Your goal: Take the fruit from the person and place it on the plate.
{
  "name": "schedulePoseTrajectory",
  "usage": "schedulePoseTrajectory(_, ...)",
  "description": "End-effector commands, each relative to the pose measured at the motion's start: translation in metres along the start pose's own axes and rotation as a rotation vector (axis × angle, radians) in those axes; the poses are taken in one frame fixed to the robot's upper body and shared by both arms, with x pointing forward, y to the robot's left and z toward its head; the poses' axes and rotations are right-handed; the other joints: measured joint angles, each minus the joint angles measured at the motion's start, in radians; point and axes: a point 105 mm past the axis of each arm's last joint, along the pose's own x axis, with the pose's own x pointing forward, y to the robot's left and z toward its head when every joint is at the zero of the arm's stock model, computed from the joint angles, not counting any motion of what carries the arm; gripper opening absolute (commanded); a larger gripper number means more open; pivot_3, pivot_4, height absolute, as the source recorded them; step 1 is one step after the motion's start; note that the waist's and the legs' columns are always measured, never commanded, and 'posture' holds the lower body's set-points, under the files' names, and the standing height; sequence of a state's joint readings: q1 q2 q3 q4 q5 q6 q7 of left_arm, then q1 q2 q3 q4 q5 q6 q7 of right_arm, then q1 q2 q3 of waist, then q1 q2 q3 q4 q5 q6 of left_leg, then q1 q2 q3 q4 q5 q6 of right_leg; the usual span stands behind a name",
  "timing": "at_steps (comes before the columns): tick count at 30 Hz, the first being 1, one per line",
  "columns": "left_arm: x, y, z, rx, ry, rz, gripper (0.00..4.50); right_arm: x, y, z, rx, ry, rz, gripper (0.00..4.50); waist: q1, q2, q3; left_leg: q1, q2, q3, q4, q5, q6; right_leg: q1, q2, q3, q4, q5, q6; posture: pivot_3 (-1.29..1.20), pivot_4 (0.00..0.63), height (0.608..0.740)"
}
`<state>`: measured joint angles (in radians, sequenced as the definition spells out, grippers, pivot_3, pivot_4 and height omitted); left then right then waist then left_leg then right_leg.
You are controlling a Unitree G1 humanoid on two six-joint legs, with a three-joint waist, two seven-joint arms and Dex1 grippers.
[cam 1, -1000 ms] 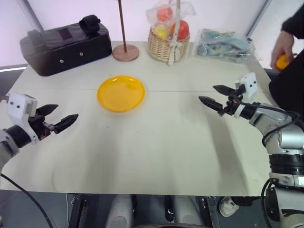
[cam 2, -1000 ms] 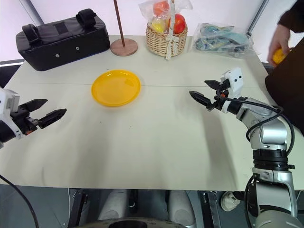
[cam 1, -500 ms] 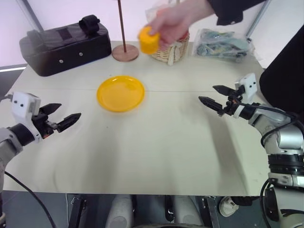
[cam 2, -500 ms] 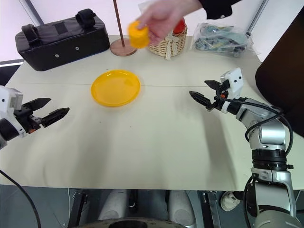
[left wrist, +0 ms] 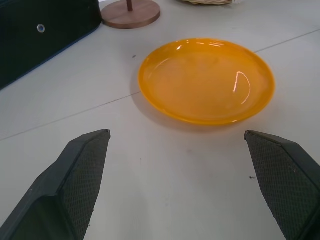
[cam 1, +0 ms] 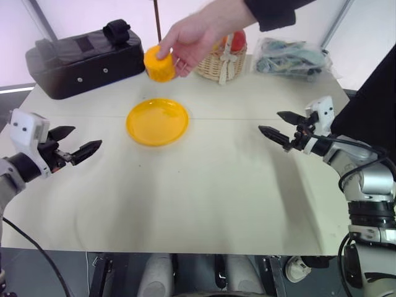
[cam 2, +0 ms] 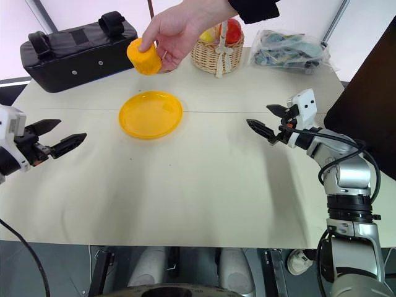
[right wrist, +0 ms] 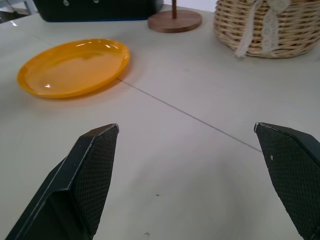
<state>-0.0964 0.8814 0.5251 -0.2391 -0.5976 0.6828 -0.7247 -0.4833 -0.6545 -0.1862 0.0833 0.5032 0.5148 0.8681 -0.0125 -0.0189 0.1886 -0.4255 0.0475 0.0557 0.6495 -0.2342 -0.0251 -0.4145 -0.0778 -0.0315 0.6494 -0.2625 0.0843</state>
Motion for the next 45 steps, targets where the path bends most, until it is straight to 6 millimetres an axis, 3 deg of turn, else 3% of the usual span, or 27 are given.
schedulePoseTrajectory(1, 0.000, 0.000, 0.010, 0.036, -0.035, 0.001, 4.50, -0.009, 0.037, 0.047, 0.003, -0.104, 0.198, 4.44, 0.000, 0.000, 0.000, 0.000, 0.000, 0.000, 0.000, 0.000, 0.000, 0.000, 0.000, 0.000, 0.000, 0.000, 0.000, 0.00, 0.150, 0.740)
schedulePoseTrajectory(4, 0.000, -0.001, 0.010, 0.031, -0.039, -0.013, 4.50, -0.015, 0.056, 0.068, 0.016, -0.143, 0.287, 4.44, 0.000, 0.000, 0.000, 0.000, 0.000, 0.000, 0.000, 0.000, 0.000, 0.000, 0.000, 0.000, 0.000, 0.000, 0.000, 0.00, 0.150, 0.740)
schedulePoseTrajectory(9, 0.003, 0.001, 0.021, 0.046, -0.070, -0.043, 4.50, -0.013, 0.056, 0.085, 0.006, -0.194, 0.262, 4.44, 0.003, 0.000, 0.000, 0.000, 0.000, 0.000, 0.000, 0.000, 0.000, 0.000, 0.000, 0.000, 0.000, 0.000, 0.000, 0.00, 0.150, 0.740)
schedulePoseTrajectory(13, 0.016, -0.006, 0.055, 0.046, -0.212, -0.091, 4.50, -0.009, 0.052, 0.079, 0.007, -0.175, 0.240, 4.44, 0.007, -0.001, 0.000, -0.001, -0.001, -0.001, 0.001, 0.000, 0.000, 0.000, 0.000, 0.000, 0.000, 0.000, 0.000, 0.00, 0.150, 0.740)
schedulePoseTrajectory(17, 0.046, -0.029, 0.093, 0.020, -0.427, -0.198, 4.50, 0.000, 0.053, 0.074, 0.012, -0.172, 0.238, 4.44, 0.016, -0.001, -0.001, 0.000, -0.001, -0.001, 0.002, 0.000, 0.000, 0.001, 0.000, -0.001, 0.000, 0.000, 0.000, 0.00, 0.150, 0.740)
schedulePoseTrajectory(21, 0.070, -0.049, 0.101, 0.034, -0.468, -0.269, 4.50, 0.006, 0.053, 0.071, 0.005, -0.166, 0.228, 4.44, 0.016, -0.001, -0.001, 0.000, -0.001, 0.000, 0.002, 0.000, 0.000, 0.001, 0.000, 0.000, 0.000, 0.000, 0.001, 0.00, 0.150, 0.740)
schedulePoseTrajectory(26, 0.092, -0.059, 0.113, 0.044, -0.522, -0.289, 4.50, 0.008, 0.058, 0.067, 0.005, -0.158, 0.229, 4.44, 0.018, -0.001, -0.001, -0.001, 0.000, -0.001, 0.002, 0.000, 0.000, 0.001, 0.002, 0.000, 0.000, 0.000, 0.001, 0.00, 0.150, 0.740)
schedulePoseTrajectory(32, 0.107, -0.061, 0.126, 0.057, -0.594, -0.256, 4.50, 0.006, 0.059, 0.065, 0.007, -0.159, 0.211, 4.44, 0.023, -0.001, -0.001, -0.001, -0.001, -0.001, 0.002, 0.000, 0.000, 0.001, 0.002, 0.000, 0.000, 0.000, 0.001, 0.00, 0.150, 0.740)
schedulePoseTrajectory(39, 0.118, -0.072, 0.125, 0.047, -0.607, -0.286, 4.50, 0.005, 0.057, 0.065, 0.008, -0.165, 0.190, 4.44, 0.022, -0.001, -0.001, -0.001, -0.001, -0.001, 0.003, 0.000, 0.000, 0.001, 0.002, 0.000, 0.000, 0.000, 0.001, 0.00, 0.150, 0.740)
schedulePoseTrajectory(42, 0.119, -0.075, 0.126, 0.051, -0.617, -0.295, 3.66, 0.005, 0.056, 0.065, 0.007, -0.166, 0.186, 4.50, 0.022, -0.001, -0.001, -0.001, -0.001, -0.001, 0.003, 0.000, 0.000, 0.001, 0.002, 0.000, 0.000, 0.000, 0.001, 0.00, 0.150, 0.740)
schedulePoseTrajectory(44, 0.119, -0.074, 0.127, 0.053, -0.618, -0.292, 2.73, 0.006, 0.055, 0.065, 0.007, -0.168, 0.183, 4.50, 0.023, -0.001, -0.001, -0.001, -0.001, -0.001, 0.003, 0.000, 0.000, 0.001, 0.002, 0.000, 0.000, 0.000, 0.001, 0.00, 0.150, 0.740)
schedulePoseTrajectory(45, 0.119, -0.074, 0.127, 0.052, -0.621, -0.290, 2.50, 0.006, 0.055, 0.065, 0.007, -0.168, 0.182, 4.50, 0.023, -0.001, -0.001, -0.001, -0.001, -0.001, 0.003, 0.000, 0.000, 0.001, 0.002, 0.000, 0.000, 0.000, 0.001, 0.00, 0.150, 0.740)
